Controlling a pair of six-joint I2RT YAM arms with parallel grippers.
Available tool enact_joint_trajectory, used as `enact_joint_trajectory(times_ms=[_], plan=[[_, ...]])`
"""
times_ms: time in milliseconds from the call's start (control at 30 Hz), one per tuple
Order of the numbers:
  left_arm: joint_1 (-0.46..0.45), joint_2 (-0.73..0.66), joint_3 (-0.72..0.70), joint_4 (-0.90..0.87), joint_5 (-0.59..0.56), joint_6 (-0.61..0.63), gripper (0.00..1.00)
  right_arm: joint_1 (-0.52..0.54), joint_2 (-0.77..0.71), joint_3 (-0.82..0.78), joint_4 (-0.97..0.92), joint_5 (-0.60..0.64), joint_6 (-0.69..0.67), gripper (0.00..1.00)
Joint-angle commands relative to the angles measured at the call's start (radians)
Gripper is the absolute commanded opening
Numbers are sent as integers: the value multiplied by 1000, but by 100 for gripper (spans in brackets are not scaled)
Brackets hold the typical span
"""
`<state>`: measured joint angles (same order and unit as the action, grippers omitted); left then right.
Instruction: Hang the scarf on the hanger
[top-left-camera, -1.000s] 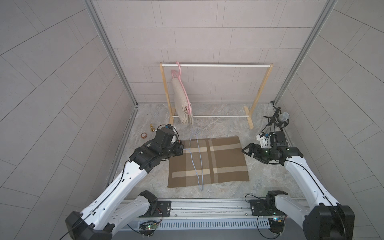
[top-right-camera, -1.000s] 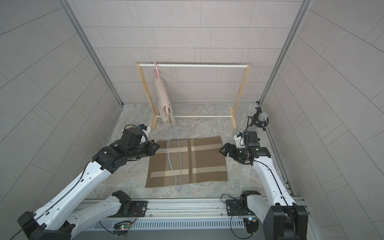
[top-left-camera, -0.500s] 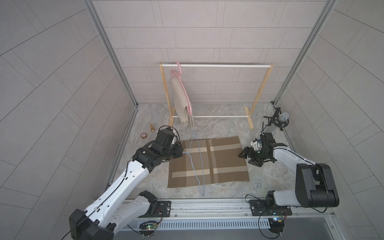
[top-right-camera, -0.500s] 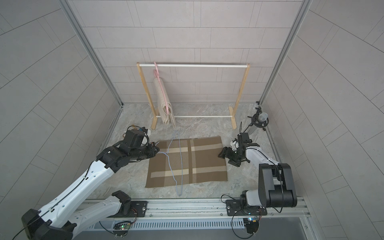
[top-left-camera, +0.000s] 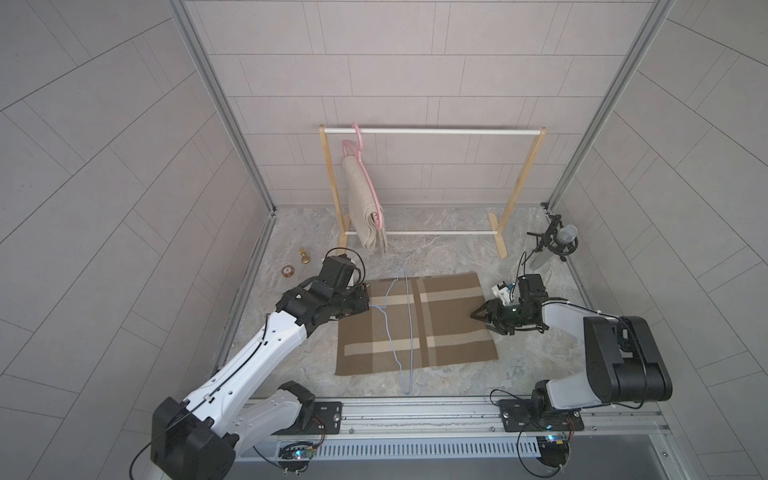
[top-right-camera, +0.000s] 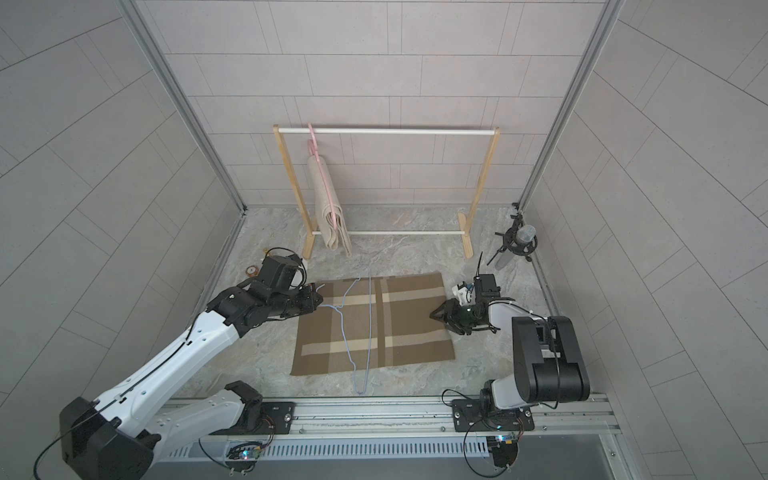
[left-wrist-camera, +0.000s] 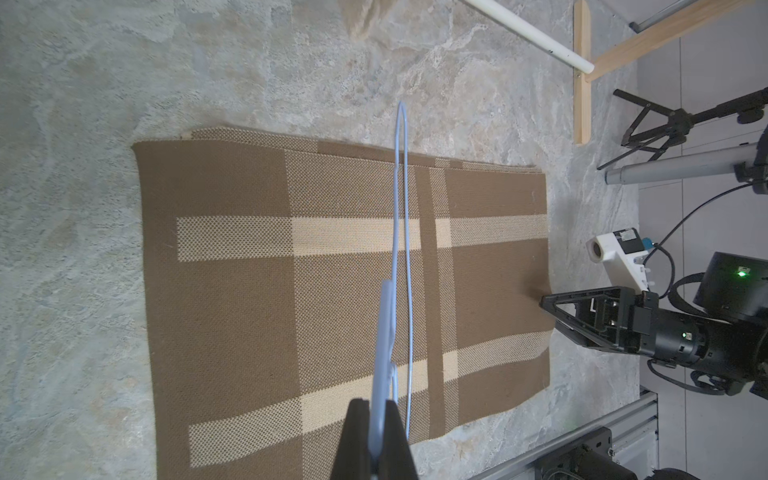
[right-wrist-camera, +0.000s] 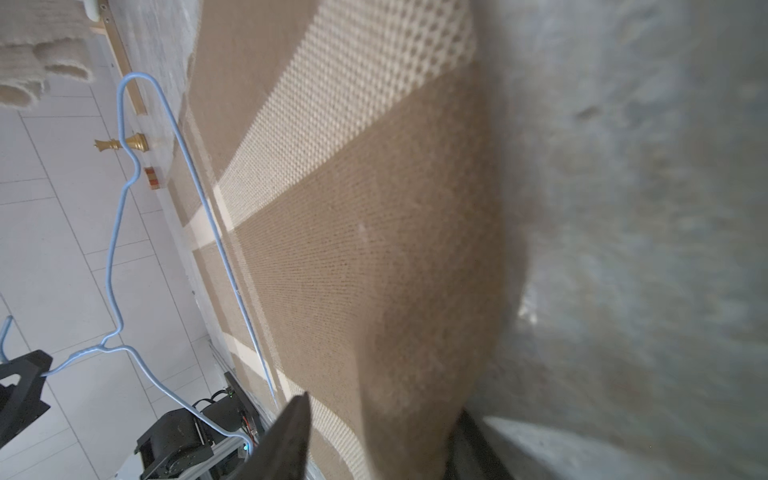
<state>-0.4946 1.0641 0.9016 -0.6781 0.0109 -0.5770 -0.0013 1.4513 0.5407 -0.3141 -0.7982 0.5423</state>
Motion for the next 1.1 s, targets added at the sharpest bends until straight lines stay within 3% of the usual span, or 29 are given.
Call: enact_joint_trajectory(times_ms=[0,167,333,433,667,833,1067], plan=[[5,9,-35,-9,-19,12,0,40,-28,3,97,-79,54,30],[5,9,-55,12,-28,-3,0,158,-127,11,209,-109,188,0],[5,17,-61,24,-17,-13,0,349,-215,12,356,-57,398,0],[5,16,-64,32,-15,-25,0,488,-217,17,457,39,538,0],[5,14,-71,48,-1,-44,0,710,-41,49,653,222,733,0],[5,1,-63,46,21,-47,0,800,131,115,727,300,798,0],[4,-40,-44,39,68,-58,0,843,305,228,761,326,806,0]])
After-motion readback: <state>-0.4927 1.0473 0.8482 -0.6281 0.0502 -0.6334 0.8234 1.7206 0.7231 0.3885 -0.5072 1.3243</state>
